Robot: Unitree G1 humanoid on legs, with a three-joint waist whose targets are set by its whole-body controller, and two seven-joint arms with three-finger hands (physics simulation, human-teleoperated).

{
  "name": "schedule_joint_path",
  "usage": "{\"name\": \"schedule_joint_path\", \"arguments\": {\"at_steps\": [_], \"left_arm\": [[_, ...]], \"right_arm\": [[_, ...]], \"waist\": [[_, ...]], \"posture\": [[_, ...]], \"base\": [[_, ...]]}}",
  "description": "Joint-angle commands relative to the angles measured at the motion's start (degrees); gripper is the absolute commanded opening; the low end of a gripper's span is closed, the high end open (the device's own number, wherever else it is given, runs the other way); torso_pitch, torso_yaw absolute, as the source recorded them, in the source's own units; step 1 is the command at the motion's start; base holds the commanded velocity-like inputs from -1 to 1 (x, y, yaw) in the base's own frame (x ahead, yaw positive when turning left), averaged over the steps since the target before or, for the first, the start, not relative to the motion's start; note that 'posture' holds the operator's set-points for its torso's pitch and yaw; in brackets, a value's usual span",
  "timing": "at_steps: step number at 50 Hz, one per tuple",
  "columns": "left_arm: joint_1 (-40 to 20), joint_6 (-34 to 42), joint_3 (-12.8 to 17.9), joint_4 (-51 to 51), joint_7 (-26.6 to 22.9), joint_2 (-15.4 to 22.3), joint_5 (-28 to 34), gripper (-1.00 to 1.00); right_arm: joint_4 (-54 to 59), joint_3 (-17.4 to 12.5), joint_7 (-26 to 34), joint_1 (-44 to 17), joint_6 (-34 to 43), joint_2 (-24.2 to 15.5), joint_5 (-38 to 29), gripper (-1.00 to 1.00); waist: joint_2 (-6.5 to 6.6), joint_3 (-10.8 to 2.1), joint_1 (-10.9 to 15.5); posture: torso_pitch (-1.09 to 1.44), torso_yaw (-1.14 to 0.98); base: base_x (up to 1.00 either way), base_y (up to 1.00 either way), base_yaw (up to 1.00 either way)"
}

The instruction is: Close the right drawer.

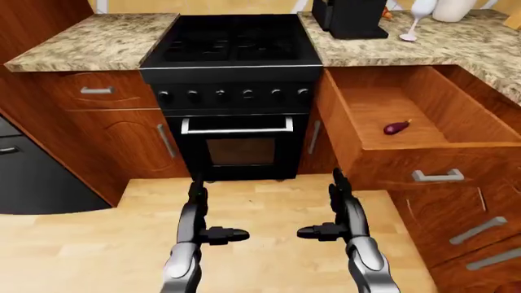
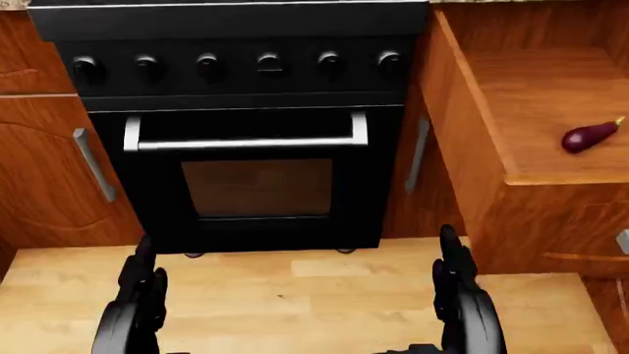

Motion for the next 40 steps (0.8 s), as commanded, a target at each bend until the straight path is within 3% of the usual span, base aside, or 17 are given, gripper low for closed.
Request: {"name": "schedule_joint_path", "arguments": {"at_steps": [1,3,4,5,7,8,15,18,24,29,32,40], "left_arm": [[-1.2,-3.4,0.3,-6.1,-0.3,0.3,-0.7,1.00],[-1.2,-4.6,1.2,-8.1,1.2,0.1,-0.6,1.00],[-1.0,-3.1,1.5,-9.8,0.8,0.3,-1.4,1.00],[-0.9,-3.5,1.3,-10.2,1.4,0.4,-0.5,1.00],[-0.2,-5.9,0.6,-10.5,2.5,0.4,2.4,1.00],[0.0,-6.5,0.4,-10.9,2.8,0.4,3.1,1.00],[3.7,-5.7,0.1,-25.0,3.6,-0.1,6.0,1.00],[4.4,-9.1,0.5,-27.9,4.2,-0.3,7.1,1.00],[7.0,-11.8,-0.2,-36.0,4.4,-0.7,11.3,1.00],[8.2,-13.7,-0.1,-40.0,4.7,-1.0,13.8,1.00],[9.0,-14.2,0.0,-44.0,4.9,-1.4,15.0,1.00],[11.0,-16.1,0.2,-53.0,5.3,-2.2,16.1,1.00]], "right_arm": [[-5.8,-0.5,0.5,-1.3,-4.8,0.3,2.3,1.00],[-7.5,-0.3,0.8,-0.6,-5.5,0.2,2.8,1.00],[-8.4,-0.6,1.9,-0.3,-5.6,0.2,4.5,1.00],[-10.0,-0.3,2.9,0.4,-5.0,-0.1,5.0,1.00],[-13.1,0.7,7.1,2.4,-5.6,-0.2,7.3,1.00],[-13.7,1.0,7.7,2.9,-6.3,-0.2,7.0,1.00],[-24.3,2.5,6.9,5.8,-10.2,-0.2,0.3,1.00],[-27.5,3.1,6.7,6.4,-11.9,-0.2,-2.5,1.00],[-34.3,2.1,5.2,7.0,-11.2,0.2,-3.0,1.00],[-41.3,2.8,5.0,9.0,-10.7,0.1,-6.0,1.00],[-47.0,1.6,4.8,9.9,-9.6,0.4,-5.3,1.00],[-55.4,4.1,4.6,11.9,-10.5,0.7,-9.0,1.00]], "waist": [[-0.45,-0.05,-0.1],[-0.02,-3.60,0.4],[-0.05,-3.03,0.4],[-0.45,-1.17,0.3],[-0.43,-3.97,0.3],[-0.42,-4.23,0.4],[-0.13,-4.56,0.3],[-0.15,-4.63,0.2],[-0.07,-5.06,0.2],[-0.19,-4.80,0.3],[-0.12,-4.65,0.4],[-0.15,-4.18,0.2]], "posture": [[0.00,0.00],[0.00,0.00],[0.00,0.00],[0.00,0.00],[0.00,0.00],[0.00,0.00],[0.00,0.00],[0.00,0.00],[0.00,0.00],[0.00,0.00],[0.00,0.00],[0.00,0.00]], "base": [[0.00,0.00,0.00],[0.00,0.00,0.00],[0.00,0.00,0.00],[0.00,0.00,0.00],[0.00,0.00,0.00],[0.00,0.00,0.00],[0.00,0.00,0.00],[0.00,0.00,0.00],[0.00,0.00,0.00],[0.00,0.00,0.00],[0.00,0.00,0.00],[0.00,0.00,0.00]]}}
